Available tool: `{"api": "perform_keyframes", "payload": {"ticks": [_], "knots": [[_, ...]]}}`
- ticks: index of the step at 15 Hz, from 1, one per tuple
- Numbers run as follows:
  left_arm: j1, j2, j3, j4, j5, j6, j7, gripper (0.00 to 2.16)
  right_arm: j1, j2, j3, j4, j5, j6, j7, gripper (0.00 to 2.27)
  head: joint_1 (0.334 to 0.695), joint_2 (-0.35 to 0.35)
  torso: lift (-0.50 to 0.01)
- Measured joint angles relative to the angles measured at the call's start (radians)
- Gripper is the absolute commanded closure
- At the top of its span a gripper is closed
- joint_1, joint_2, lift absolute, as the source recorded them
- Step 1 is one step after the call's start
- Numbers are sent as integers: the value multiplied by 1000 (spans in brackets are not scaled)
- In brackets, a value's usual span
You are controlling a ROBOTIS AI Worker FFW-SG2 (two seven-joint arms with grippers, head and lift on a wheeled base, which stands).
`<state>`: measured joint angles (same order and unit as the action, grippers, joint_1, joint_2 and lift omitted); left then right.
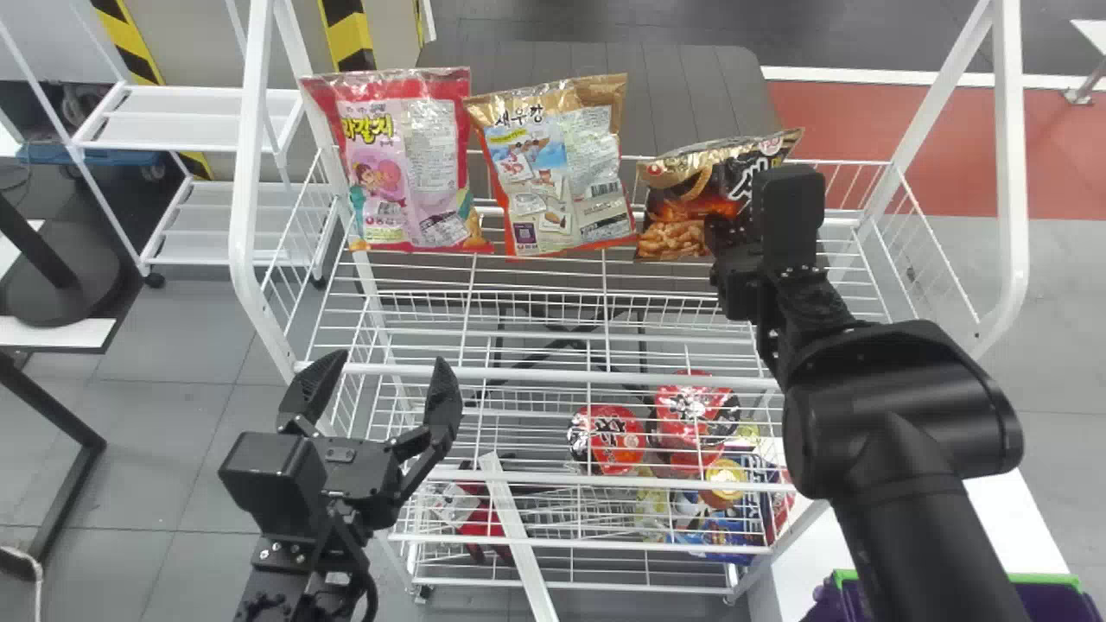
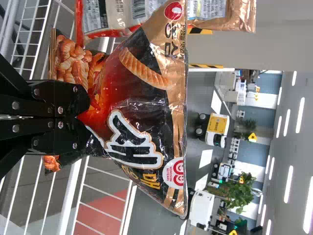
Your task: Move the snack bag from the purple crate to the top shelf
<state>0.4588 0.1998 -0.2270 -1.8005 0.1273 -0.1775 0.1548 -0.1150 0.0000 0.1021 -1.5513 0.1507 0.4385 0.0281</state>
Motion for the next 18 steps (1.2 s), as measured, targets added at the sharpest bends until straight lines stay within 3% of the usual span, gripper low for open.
{"api": "perform_keyframes", "payload": {"ticks": [8,18], "knots": [[-24,-1,-17,30,0,-1,0,103,-33,0,3,-30,-29,113,-49,1649,695,-30,0],[-36,-7,-22,48,-5,-1,4,103,-48,0,9,-158,-49,354,-53,1649,695,-34,0]]}}
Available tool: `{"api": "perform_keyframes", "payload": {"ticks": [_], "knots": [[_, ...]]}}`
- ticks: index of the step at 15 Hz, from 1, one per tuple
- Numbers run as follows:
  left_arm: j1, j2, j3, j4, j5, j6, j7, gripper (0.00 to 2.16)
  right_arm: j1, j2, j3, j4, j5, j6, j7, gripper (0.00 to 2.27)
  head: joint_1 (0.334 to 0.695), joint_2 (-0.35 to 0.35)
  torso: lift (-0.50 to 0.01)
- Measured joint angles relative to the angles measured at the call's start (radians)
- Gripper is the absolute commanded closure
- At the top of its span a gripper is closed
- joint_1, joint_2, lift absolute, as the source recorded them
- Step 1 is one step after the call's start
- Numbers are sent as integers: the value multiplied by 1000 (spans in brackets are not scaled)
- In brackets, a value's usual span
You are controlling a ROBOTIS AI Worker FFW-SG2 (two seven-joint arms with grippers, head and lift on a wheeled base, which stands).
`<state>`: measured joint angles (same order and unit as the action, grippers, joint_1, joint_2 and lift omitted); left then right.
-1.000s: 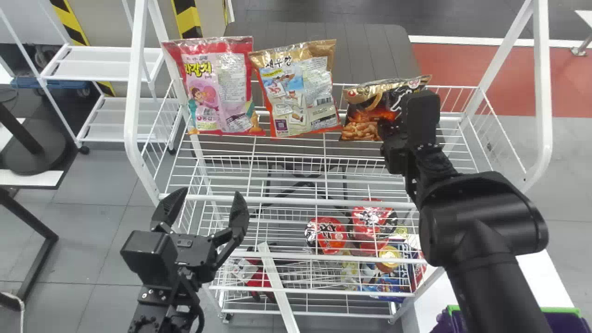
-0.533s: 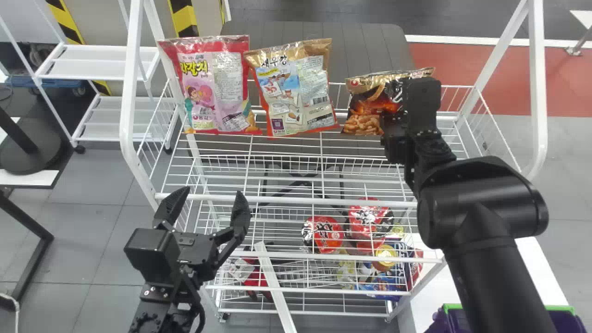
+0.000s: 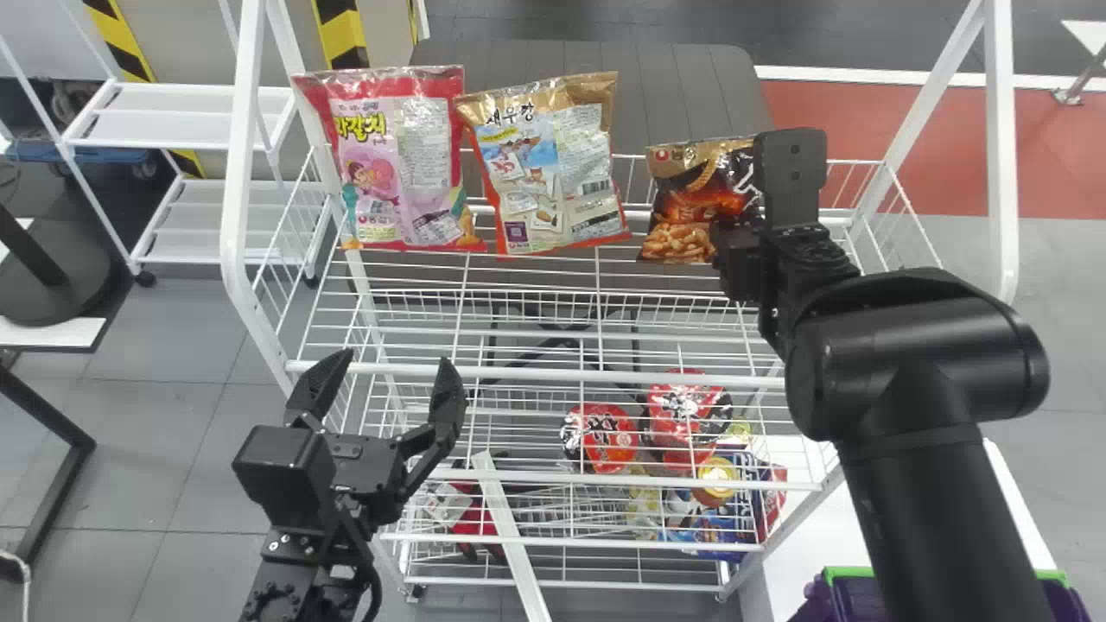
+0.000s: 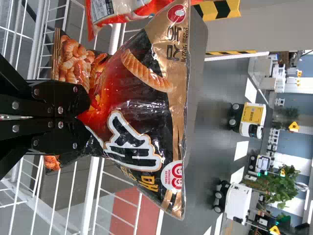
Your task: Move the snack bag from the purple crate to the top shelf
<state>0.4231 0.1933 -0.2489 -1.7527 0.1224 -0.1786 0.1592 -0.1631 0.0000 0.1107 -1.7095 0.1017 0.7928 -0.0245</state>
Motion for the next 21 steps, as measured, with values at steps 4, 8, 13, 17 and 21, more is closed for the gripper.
{"api": "perform_keyframes", "payload": {"ticks": [4,8,13,17,21], "knots": [[-6,0,-4,7,-1,0,2,103,-12,0,1,-20,-6,65,-1,1649,695,-37,0],[-6,4,-4,7,-1,-9,7,103,-34,0,2,38,-30,33,-15,1646,695,-32,0],[-3,10,-3,7,2,-27,10,103,-56,0,2,99,-57,-18,-15,1551,695,-22,0],[-2,10,-3,7,2,-30,11,103,-65,0,1,119,-70,-21,-14,1217,695,-19,0],[0,10,-3,6,2,-31,11,103,-67,0,1,120,-70,-18,-14,110,695,-19,0]]}}
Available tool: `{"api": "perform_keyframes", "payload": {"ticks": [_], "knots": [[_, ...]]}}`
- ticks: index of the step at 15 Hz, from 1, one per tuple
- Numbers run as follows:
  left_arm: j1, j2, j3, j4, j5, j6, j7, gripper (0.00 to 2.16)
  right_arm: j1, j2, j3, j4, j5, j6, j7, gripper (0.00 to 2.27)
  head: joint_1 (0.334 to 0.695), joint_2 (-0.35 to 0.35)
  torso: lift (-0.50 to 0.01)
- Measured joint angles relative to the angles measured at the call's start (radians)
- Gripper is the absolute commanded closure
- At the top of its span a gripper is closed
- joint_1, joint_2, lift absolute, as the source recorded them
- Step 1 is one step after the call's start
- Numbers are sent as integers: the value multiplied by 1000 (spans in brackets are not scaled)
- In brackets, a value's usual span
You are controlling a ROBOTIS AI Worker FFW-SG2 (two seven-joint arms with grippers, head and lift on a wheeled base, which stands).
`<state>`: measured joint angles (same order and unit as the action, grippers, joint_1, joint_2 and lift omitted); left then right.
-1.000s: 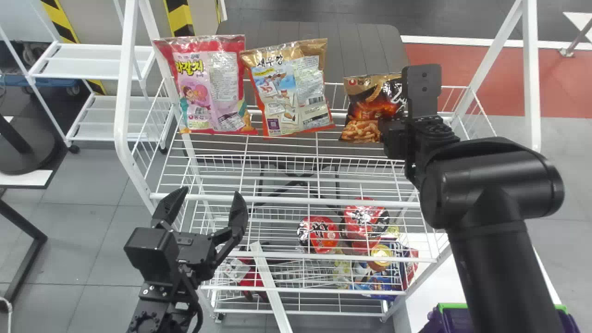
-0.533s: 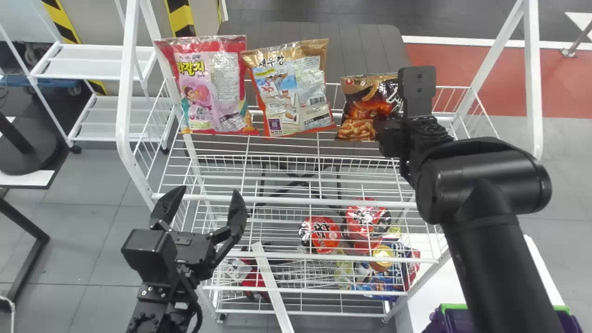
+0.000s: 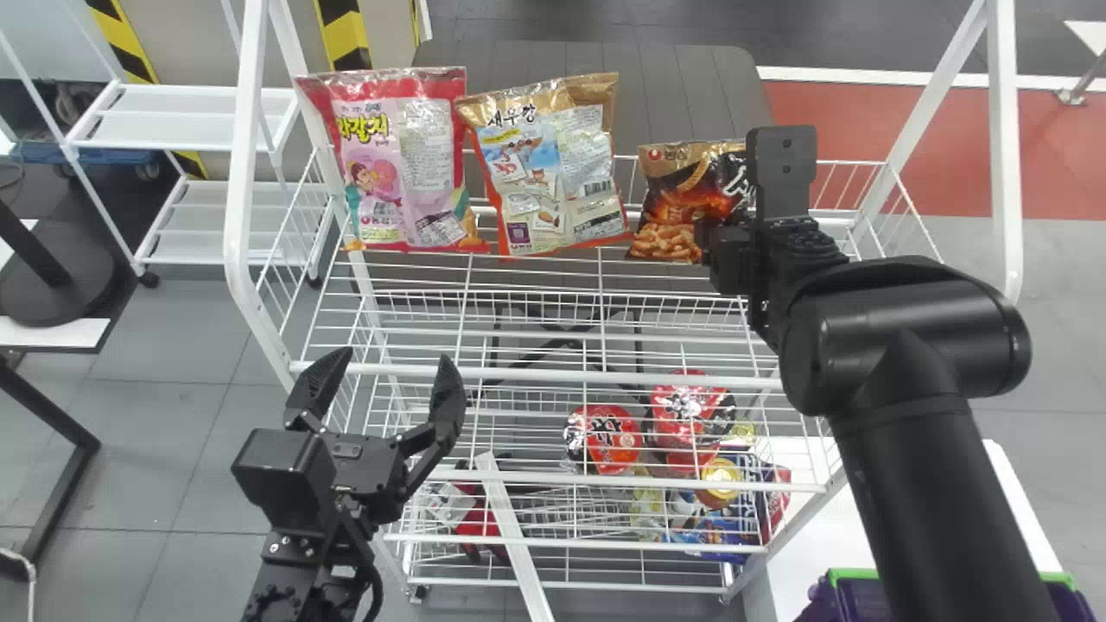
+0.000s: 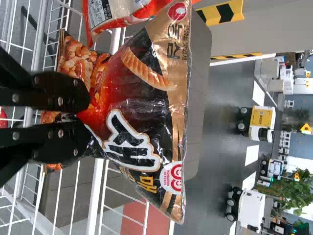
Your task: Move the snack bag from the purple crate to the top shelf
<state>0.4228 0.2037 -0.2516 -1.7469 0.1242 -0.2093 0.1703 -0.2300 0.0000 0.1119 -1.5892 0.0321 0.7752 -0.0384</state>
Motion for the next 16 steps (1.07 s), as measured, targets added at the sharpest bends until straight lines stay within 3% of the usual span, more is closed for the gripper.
{"api": "perform_keyframes", "payload": {"ticks": [9,16], "knots": [[3,-1,0,-3,0,0,1,103,9,0,-5,-25,7,29,-1,110,695,-24,0],[6,-1,0,-11,-2,0,3,103,74,0,-7,-177,2,95,33,107,695,-16,0]]}}
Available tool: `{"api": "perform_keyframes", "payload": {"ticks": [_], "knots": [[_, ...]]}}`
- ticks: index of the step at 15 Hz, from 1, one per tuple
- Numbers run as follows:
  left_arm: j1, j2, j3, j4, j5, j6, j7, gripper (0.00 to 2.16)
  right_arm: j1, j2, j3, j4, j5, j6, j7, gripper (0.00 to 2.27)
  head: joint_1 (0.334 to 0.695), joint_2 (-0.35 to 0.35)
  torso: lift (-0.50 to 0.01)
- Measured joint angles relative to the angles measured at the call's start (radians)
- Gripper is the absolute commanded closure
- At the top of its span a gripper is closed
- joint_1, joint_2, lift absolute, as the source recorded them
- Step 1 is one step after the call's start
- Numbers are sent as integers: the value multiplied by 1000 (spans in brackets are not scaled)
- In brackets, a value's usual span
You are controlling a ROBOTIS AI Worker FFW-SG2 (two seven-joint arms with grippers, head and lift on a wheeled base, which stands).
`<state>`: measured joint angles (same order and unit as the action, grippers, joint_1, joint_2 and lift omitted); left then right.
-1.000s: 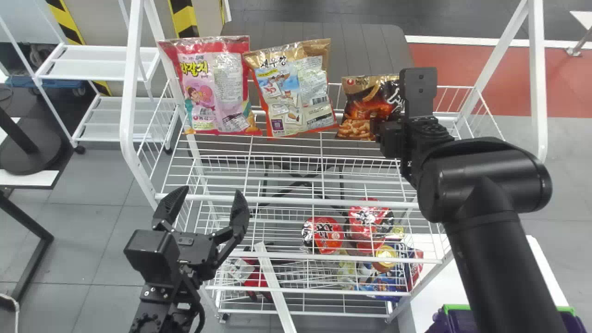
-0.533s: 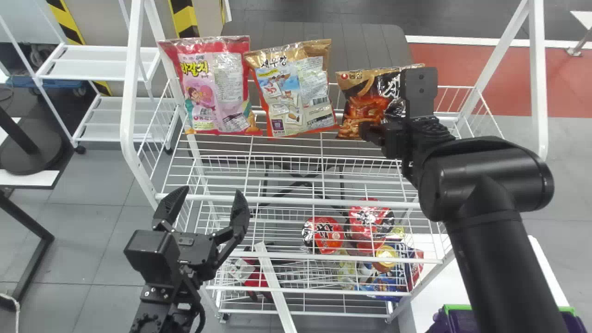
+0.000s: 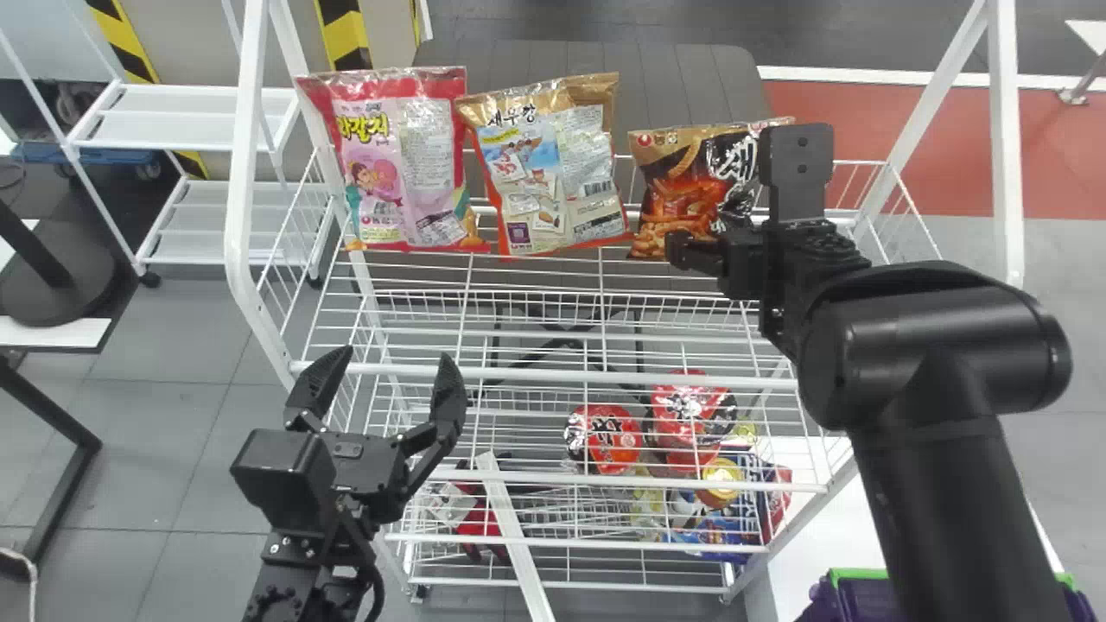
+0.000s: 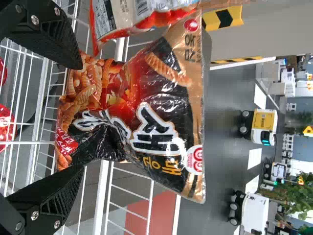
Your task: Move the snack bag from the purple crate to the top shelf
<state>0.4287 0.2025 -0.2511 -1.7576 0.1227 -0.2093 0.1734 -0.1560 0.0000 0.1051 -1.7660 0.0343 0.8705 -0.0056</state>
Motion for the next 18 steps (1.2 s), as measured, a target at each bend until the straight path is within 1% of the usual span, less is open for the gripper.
{"api": "perform_keyframes", "payload": {"ticks": [4,6,7,9,13,14,16,18], "knots": [[9,2,14,-12,1,0,0,103,102,0,0,-192,-2,94,56,80,695,6,0],[16,3,23,-23,3,0,-1,103,188,0,2,-305,-10,70,67,80,695,15,0],[20,3,26,-29,3,0,-2,103,232,-2,2,-340,-13,13,72,80,695,21,0],[35,4,37,-49,8,0,-11,103,338,-21,-10,-390,-27,-166,84,80,695,24,0],[73,7,45,-103,9,0,-17,103,544,-52,-80,-419,-82,-569,122,100,695,1,0],[80,7,44,-110,9,0,-17,103,601,-61,-96,-419,-88,-675,124,107,695,-19,0],[92,8,44,-120,8,0,-18,103,698,-69,-120,-417,-110,-826,121,110,695,-36,0],[109,8,47,-135,8,0,-17,103,779,-71,-138,-417,-134,-903,101,110,695,-53,0]]}}
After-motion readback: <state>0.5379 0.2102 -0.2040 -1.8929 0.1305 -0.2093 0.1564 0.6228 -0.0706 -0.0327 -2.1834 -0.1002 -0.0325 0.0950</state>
